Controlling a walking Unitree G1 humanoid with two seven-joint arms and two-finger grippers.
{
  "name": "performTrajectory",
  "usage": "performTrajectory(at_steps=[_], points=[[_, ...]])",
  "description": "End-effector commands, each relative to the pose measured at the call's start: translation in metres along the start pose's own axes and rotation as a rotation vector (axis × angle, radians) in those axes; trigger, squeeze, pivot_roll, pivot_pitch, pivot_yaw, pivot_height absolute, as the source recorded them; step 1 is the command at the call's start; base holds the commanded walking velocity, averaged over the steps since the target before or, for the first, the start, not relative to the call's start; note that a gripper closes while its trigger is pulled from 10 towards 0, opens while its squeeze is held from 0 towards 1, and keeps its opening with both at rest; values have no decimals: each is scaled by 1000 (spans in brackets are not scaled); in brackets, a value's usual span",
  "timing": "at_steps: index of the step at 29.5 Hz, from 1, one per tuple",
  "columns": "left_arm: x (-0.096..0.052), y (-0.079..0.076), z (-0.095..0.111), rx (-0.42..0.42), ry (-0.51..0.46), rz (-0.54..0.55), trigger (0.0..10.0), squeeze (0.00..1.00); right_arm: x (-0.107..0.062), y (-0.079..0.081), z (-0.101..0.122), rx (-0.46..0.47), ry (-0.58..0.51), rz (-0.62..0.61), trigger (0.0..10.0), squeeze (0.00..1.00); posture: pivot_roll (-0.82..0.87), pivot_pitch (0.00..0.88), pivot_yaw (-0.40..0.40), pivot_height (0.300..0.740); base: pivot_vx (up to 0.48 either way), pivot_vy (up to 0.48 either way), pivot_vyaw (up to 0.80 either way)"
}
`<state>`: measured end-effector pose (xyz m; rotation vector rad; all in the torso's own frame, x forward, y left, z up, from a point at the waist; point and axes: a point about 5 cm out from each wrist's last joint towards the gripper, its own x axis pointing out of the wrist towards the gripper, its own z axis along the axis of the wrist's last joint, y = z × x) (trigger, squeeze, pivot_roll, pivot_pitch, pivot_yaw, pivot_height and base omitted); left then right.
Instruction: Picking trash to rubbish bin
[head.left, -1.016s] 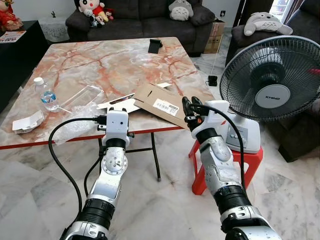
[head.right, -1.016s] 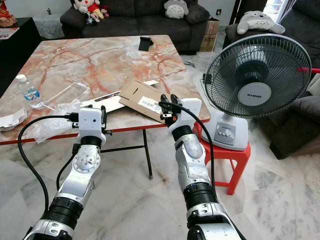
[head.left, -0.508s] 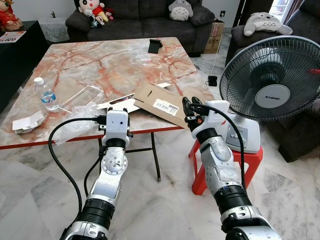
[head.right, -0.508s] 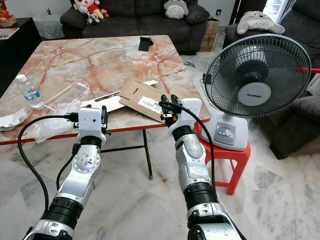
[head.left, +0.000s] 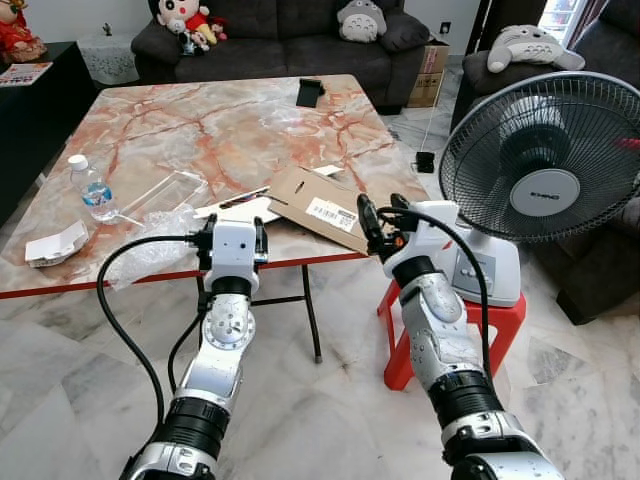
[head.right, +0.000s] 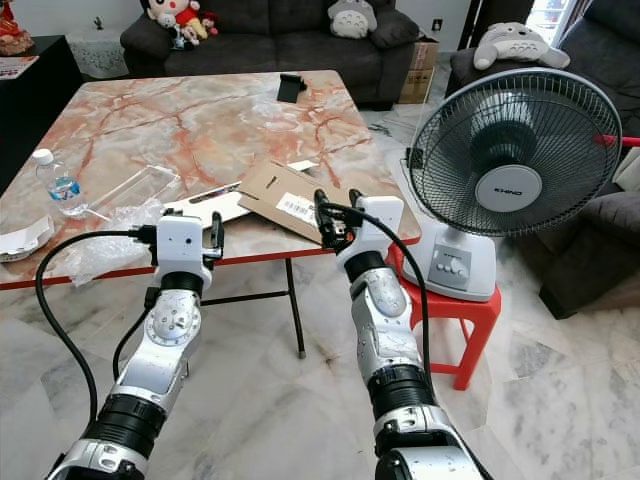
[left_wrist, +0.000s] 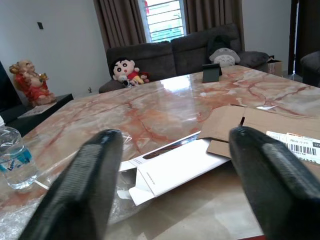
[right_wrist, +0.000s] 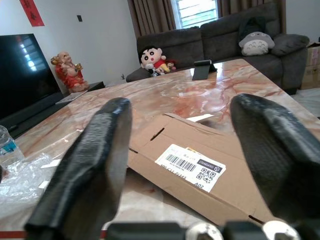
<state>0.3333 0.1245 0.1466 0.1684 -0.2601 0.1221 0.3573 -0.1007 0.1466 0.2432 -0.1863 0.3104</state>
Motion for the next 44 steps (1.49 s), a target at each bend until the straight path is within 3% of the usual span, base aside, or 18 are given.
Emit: performTrajectory(at_steps=[1,17,18,19,44], points=[[3,-7,9,-36,-6,-55,10000,1000,10,13,20,28,-86,47,10000,1000,-13,3,-22,740,0,0,0],[3,-4,5,-18,21,-38,10000,1000,10,13,16,18,-70,36,10000,1000,-11,0,-22,740,0,0,0],[3,-4,5,-14,21,-35,10000,714,10,13,16,19,-66,33,10000,1000,-11,0,-22,740,0,0,0],[3,-4,5,-12,23,-34,10000,0,10,12,15,27,-61,32,10000,0,-11,0,-22,740,0,0,0],[4,0,4,13,26,-23,10000,0,10,8,12,41,-32,23,10000,0,-12,0,-26,740,0,0,0]])
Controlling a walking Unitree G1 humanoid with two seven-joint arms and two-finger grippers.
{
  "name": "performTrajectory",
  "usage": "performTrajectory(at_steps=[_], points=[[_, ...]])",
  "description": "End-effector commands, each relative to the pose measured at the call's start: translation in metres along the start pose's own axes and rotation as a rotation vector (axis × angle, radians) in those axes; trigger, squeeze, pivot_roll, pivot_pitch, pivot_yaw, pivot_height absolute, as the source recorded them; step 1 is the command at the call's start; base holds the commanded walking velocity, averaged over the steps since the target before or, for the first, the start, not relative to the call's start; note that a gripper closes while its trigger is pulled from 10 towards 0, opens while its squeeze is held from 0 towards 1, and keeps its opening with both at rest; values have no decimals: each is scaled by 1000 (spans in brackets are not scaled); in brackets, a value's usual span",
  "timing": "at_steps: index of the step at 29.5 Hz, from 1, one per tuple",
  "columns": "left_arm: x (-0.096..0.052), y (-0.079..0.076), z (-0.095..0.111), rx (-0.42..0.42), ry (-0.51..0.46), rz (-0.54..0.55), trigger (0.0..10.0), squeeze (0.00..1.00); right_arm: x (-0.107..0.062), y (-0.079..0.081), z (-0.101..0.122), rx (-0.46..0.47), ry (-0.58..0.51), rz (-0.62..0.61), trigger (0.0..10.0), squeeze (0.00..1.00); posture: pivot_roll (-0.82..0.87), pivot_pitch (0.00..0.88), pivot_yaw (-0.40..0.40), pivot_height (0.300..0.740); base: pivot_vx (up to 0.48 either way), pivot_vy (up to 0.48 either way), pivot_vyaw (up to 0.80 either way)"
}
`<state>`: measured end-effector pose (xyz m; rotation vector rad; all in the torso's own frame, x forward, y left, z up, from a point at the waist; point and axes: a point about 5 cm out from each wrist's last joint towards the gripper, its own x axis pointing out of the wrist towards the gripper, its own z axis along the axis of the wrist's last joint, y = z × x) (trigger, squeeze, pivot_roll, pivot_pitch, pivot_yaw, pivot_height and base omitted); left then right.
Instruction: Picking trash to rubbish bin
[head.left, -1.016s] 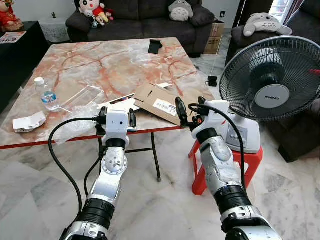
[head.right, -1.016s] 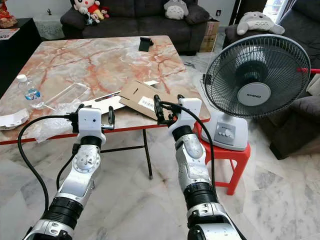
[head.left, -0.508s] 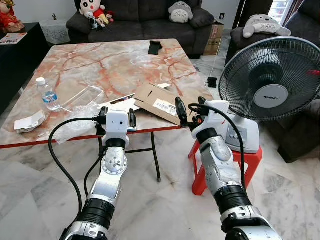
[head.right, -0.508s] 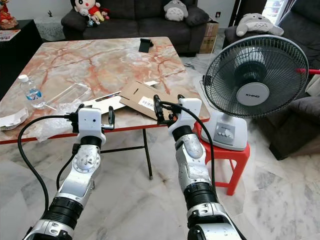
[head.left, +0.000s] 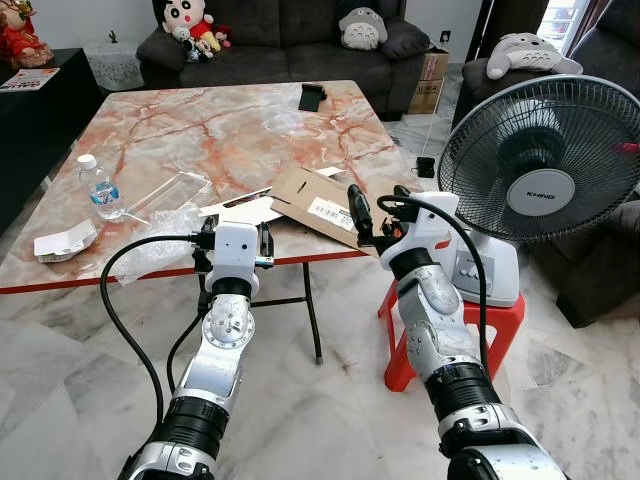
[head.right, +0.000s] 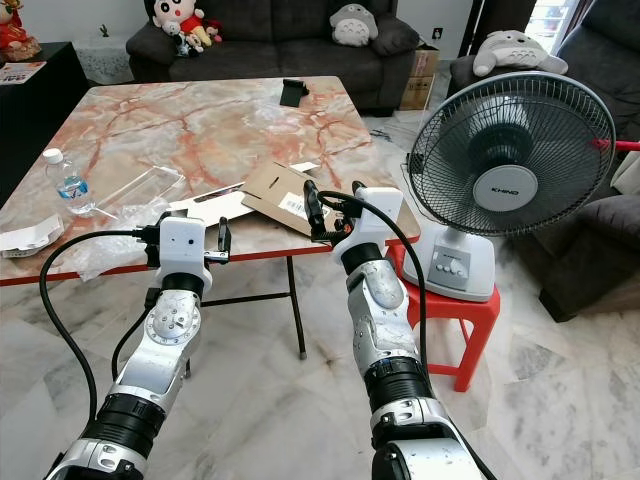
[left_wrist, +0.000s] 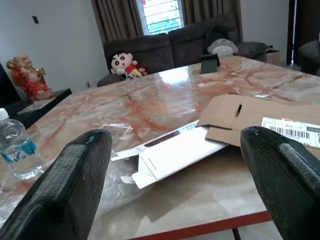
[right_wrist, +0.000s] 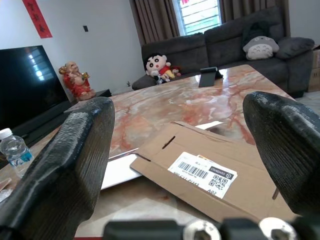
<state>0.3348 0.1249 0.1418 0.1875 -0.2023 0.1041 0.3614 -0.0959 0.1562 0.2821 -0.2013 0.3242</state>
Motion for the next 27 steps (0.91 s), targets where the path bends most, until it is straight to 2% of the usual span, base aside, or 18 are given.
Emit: performTrajectory(at_steps=[1,23,27], points=[[3,1,9,-6,-29,2,10000,0,3,3,5,4,-12,11,10000,0,-12,0,-26,740,0,0,0],[5,1,11,2,-34,-1,10000,0,2,4,0,0,12,9,10000,0,-8,0,-26,740,0,0,0],[4,0,11,3,-29,-3,10000,0,2,4,1,-52,14,22,10000,0,-8,0,-26,740,0,0,0]])
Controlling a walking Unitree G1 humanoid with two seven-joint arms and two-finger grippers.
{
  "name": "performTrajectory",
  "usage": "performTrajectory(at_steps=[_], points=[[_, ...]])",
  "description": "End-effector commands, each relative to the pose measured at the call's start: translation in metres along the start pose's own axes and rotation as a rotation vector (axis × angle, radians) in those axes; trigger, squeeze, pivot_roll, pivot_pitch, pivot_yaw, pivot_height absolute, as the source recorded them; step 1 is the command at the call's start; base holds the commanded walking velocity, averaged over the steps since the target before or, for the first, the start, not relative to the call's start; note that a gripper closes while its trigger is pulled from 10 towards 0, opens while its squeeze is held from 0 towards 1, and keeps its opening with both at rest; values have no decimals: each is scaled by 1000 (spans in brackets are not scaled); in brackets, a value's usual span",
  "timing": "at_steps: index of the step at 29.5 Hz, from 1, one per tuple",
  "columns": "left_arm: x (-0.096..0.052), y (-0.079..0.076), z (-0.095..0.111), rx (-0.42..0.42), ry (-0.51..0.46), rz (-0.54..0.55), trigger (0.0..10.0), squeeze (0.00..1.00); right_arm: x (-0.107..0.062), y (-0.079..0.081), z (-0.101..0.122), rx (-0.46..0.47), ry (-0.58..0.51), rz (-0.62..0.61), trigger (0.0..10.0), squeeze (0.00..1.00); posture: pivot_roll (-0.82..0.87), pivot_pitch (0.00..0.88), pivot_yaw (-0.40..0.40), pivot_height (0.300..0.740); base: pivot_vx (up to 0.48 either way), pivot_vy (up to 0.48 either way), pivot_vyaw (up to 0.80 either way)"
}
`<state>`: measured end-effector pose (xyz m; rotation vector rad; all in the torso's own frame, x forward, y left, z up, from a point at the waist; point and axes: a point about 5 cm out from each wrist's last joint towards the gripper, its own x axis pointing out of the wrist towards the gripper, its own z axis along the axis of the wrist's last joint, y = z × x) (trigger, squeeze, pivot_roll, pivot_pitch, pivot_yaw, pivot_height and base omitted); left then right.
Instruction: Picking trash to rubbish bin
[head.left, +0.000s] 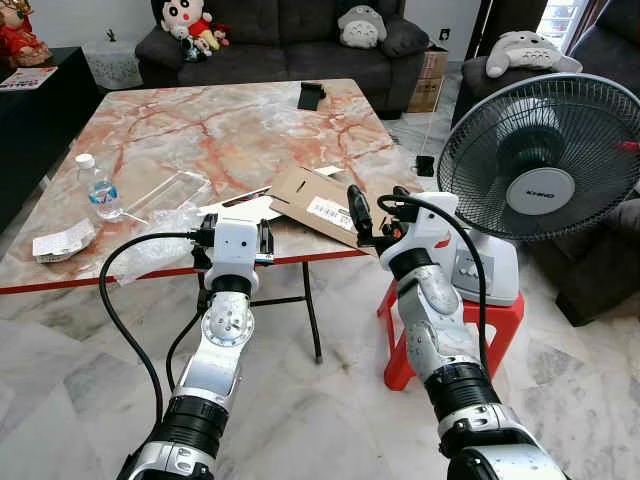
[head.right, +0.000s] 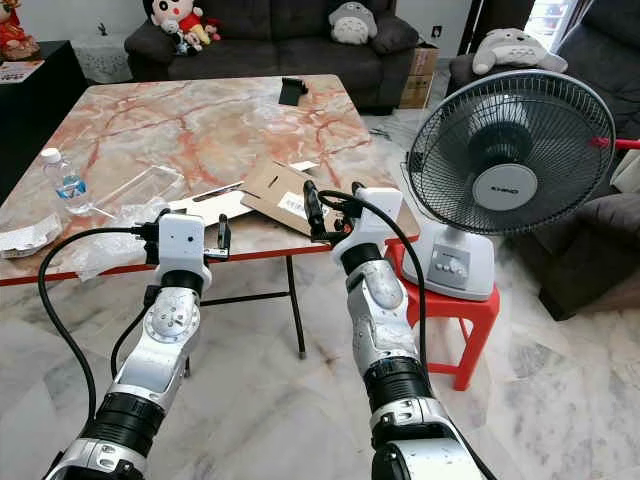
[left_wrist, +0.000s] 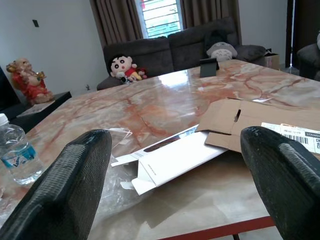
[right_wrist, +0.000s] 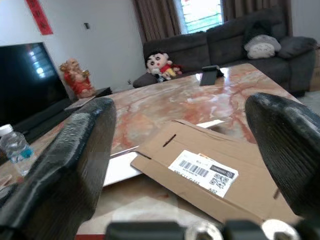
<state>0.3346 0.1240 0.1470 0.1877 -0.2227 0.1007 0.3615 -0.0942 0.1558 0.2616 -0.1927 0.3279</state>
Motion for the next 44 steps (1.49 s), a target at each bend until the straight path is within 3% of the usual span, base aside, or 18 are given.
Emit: performTrajectory(at_steps=[1,20,32,44], points=[[4,0,5,4,-9,-2,10000,0,2,3,2,-33,1,18,10000,0,-8,0,-26,740,0,0,0],[4,2,5,22,7,17,10000,0,0,6,0,-39,1,39,10000,0,-8,3,-27,740,0,0,758],[5,6,3,-10,37,19,10000,0,0,9,-2,-39,15,46,10000,0,-6,6,-25,740,0,0,0],[6,13,2,9,53,41,10000,0,0,9,-3,-35,20,48,10000,0,-6,6,-25,740,367,0,224]])
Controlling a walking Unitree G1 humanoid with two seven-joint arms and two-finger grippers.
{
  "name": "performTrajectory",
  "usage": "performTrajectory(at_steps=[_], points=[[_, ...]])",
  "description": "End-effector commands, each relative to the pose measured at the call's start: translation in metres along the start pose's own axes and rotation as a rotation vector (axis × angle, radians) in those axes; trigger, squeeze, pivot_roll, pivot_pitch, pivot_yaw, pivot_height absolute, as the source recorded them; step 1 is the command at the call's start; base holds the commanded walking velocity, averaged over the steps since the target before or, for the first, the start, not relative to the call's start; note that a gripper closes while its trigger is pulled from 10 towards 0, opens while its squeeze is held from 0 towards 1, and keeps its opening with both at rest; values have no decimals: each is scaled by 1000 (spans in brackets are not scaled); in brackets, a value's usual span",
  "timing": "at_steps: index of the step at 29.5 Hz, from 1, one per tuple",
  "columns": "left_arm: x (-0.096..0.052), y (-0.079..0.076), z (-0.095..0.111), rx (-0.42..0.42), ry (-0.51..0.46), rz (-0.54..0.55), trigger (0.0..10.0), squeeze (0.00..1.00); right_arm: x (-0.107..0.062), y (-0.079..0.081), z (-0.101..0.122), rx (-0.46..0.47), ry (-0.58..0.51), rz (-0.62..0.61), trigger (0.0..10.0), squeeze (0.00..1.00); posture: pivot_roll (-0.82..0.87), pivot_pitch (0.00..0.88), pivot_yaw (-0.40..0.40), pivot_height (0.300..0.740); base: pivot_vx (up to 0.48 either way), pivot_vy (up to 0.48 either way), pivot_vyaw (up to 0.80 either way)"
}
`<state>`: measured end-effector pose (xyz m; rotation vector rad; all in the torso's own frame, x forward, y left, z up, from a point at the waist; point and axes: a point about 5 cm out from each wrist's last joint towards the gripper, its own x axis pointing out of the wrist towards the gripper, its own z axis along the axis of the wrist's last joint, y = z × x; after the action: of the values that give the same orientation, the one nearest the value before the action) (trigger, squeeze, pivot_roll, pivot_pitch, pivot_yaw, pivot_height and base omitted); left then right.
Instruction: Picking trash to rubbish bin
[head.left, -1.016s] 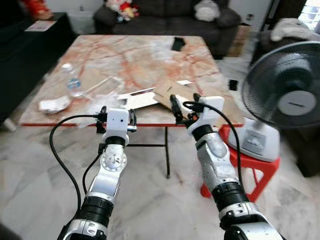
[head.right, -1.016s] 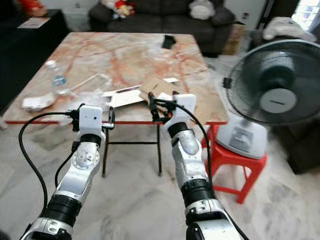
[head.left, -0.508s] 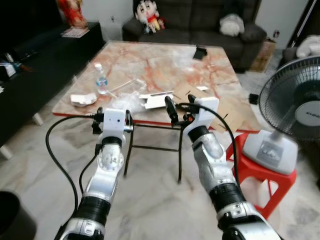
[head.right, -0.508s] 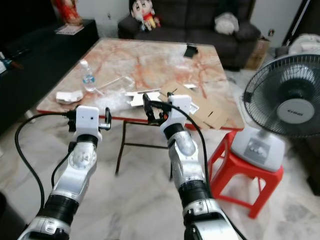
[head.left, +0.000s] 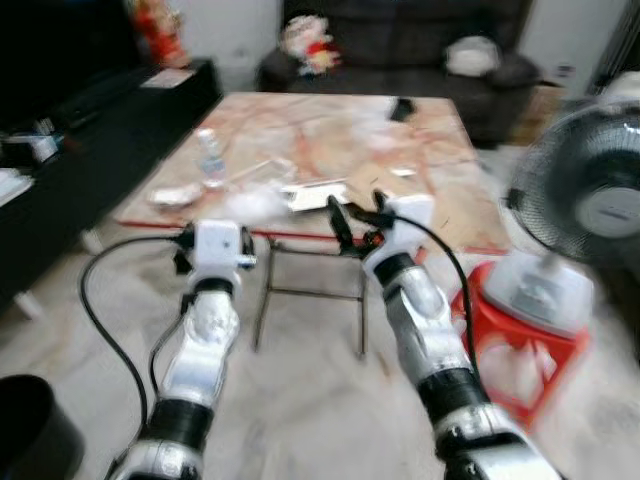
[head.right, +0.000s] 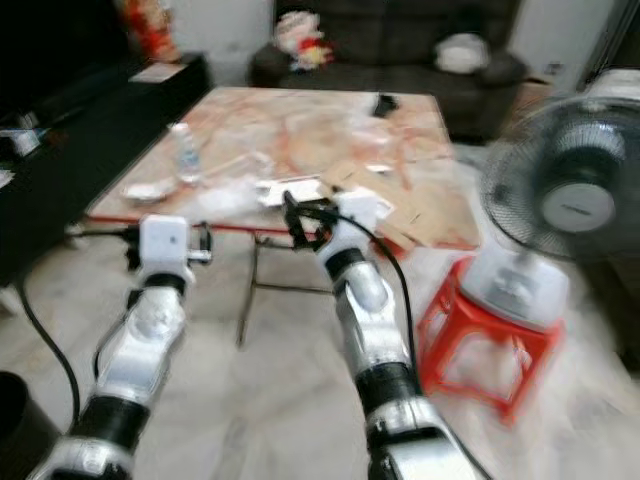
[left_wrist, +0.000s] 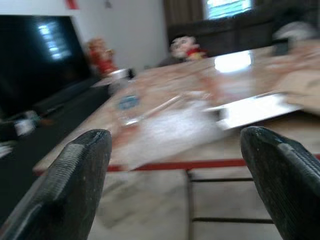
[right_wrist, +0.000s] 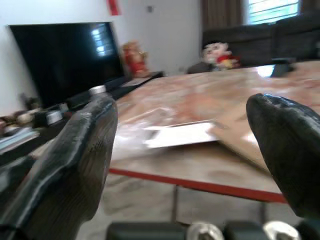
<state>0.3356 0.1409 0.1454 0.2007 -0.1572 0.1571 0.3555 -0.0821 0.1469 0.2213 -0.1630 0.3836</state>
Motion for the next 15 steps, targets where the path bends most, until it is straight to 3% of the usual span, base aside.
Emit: performTrajectory(at_steps=[1,8,15], points=[[3,-3,7,-13,-16,-6,10000,0,3,-2,8,-12,-22,-3,10000,0,-6,10,-28,740,435,0,0],[3,1,7,-11,-12,6,10000,0,3,1,9,-37,-25,13,10000,0,-7,10,-30,740,446,0,0],[3,1,8,-11,-15,12,10000,0,4,2,10,-42,-31,23,10000,0,-5,12,-34,740,451,0,712]])
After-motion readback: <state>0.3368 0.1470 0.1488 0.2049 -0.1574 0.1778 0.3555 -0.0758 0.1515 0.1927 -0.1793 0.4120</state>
